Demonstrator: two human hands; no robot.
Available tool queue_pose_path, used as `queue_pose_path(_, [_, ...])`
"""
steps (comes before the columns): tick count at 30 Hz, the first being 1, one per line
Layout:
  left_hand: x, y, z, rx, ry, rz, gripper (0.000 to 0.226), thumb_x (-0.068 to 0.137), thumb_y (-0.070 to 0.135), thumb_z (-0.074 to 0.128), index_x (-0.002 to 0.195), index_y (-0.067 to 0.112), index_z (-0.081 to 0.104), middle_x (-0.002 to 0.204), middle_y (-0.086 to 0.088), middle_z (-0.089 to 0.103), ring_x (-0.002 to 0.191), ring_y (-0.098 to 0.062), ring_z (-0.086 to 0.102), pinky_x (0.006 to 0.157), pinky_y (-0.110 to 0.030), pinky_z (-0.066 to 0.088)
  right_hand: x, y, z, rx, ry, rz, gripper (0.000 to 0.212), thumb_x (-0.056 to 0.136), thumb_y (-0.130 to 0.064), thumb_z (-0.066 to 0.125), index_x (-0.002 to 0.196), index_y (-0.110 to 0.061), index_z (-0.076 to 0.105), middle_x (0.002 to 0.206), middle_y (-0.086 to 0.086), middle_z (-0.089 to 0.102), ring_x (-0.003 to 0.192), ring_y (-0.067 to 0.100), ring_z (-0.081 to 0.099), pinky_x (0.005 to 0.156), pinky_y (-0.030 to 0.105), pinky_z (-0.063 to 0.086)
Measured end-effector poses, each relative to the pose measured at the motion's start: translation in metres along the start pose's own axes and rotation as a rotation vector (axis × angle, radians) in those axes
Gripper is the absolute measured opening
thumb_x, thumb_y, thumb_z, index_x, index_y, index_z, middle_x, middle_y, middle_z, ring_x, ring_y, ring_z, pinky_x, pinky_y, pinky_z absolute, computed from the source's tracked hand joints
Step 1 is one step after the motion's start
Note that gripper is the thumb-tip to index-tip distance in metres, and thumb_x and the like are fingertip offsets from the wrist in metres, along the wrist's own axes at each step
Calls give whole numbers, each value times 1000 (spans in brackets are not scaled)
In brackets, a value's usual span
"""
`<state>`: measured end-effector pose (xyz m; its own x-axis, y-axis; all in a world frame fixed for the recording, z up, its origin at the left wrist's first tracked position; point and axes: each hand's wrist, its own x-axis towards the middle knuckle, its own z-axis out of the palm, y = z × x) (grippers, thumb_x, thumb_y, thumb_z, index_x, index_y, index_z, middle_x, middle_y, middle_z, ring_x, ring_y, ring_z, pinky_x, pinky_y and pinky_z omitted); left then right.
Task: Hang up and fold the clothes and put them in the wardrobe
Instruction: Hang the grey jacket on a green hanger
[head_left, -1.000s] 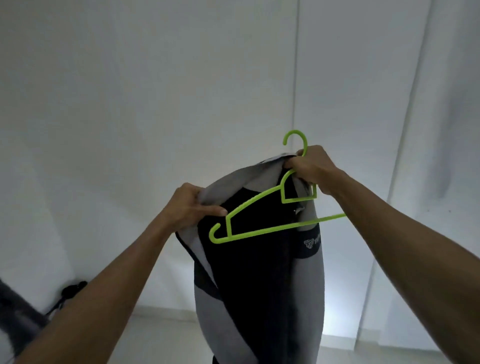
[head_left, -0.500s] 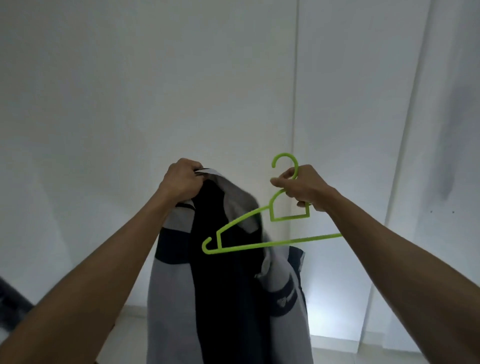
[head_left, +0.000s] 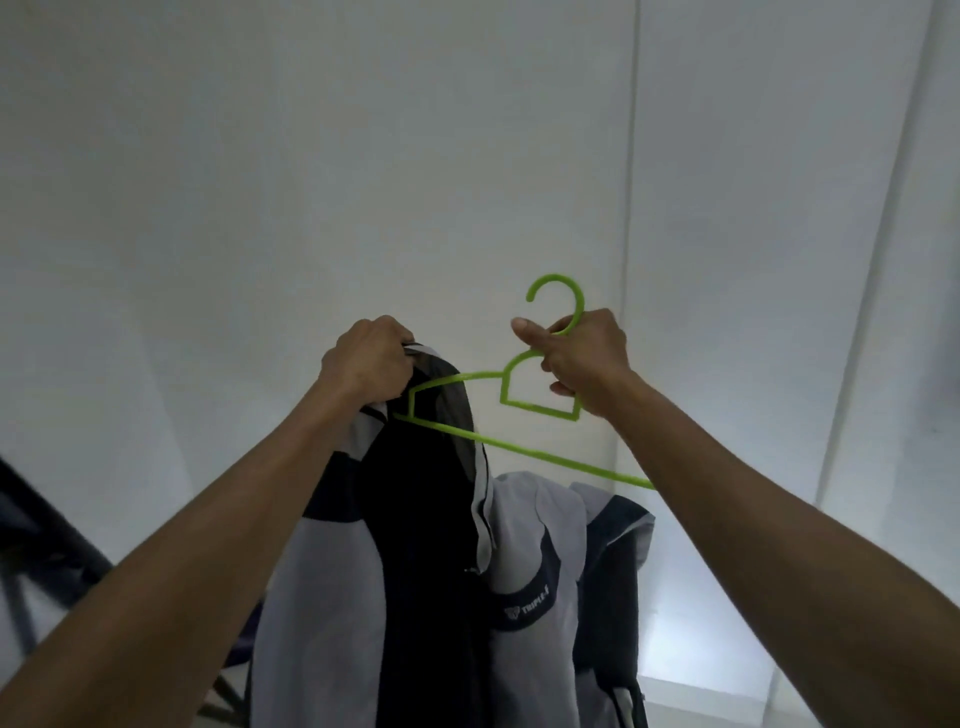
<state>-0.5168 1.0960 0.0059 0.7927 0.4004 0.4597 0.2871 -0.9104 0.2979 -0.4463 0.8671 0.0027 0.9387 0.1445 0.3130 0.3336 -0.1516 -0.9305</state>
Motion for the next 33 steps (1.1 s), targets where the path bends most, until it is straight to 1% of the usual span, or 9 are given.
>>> queue_pose_path(4, [-4, 21, -7, -52, 68, 20, 16, 86, 19, 54, 92, 17, 68, 90, -4, 60, 89, -32, 58, 71, -33, 44, -2, 2, 47, 10, -34, 5, 44, 76, -46, 84, 86, -6, 69, 79, 12, 71, 65, 26, 69, 66, 45, 63])
queue_pose_path(7, [-1, 33, -21, -115, 108, 43, 15, 81, 10, 54, 73, 12, 67, 73, -5, 59, 77, -33, 60, 59, -33, 43, 2, 3, 70, -36, -129, -15, 50, 86, -32, 73, 127, -9, 56, 116, 12, 65, 102, 33, 68, 86, 51, 59])
queue_pose_path(9, [2, 38, -31, -168, 134, 63, 15, 81, 9, 54, 78, 7, 68, 74, -7, 62, 76, -30, 61, 58, -33, 45, 1, 8, 82, 4, -236, 24, 45, 88, -16, 63, 130, -13, 48, 110, 11, 63, 94, 31, 69, 80, 51, 61])
queue_pose_path(14, [2, 34, -53, -205, 73, 141, 14, 84, 13, 61, 72, 10, 69, 74, -10, 67, 75, -27, 64, 55, -34, 48, 8, 13, 95, 14, -247, 20, 16, 80, 0, 54, 90, 2, 66, 76, 17, 68, 67, 30, 69, 58, 38, 60])
queue_pose_path(17, [-2, 2, -52, -13, -89, 99, 34, 76, 33, 82, 103, 23, 65, 101, -1, 61, 98, -25, 59, 76, -33, 51, 19, -5, 81, -59, -230, -32, 12, 79, 3, 56, 79, 3, 68, 64, 12, 64, 57, 25, 63, 44, 24, 46])
queue_pose_path(20, [-7, -9, -28, 11, -142, 150, 63, 78, 33, 79, 132, 24, 49, 131, -6, 50, 121, -30, 51, 97, -43, 49, 25, -31, 85, -67, -298, -85, 6, 72, 5, 61, 74, 6, 67, 67, 16, 64, 63, 29, 64, 53, 32, 52])
queue_pose_path(23, [-5, -2, -17, -232, -69, 220, 41, 88, 31, 66, 125, 16, 53, 123, -9, 63, 107, -31, 61, 88, -41, 51, 27, -58, 92, -19, -347, -80, 16, 74, 7, 62, 89, 11, 68, 87, 23, 69, 76, 33, 71, 66, 43, 64])
queue_pose_path(28, [15, -2, -36, -351, 5, 326, 37, 89, 36, 62, 122, 18, 63, 116, -4, 70, 104, -24, 65, 87, -44, 54, 31, -87, 62, 10, -475, -171, 15, 84, 7, 58, 89, 18, 67, 73, 20, 60, 66, 27, 57, 63, 38, 51])
queue_pose_path(33, [31, -15, -43, -440, 80, 271, 27, 93, 34, 68, 110, 14, 70, 104, -6, 74, 98, -25, 68, 83, -48, 56, 48, -80, 30, -219, -405, -194, 42, 83, -23, 66, 124, -19, 60, 109, 4, 72, 95, 20, 69, 81, 36, 54])
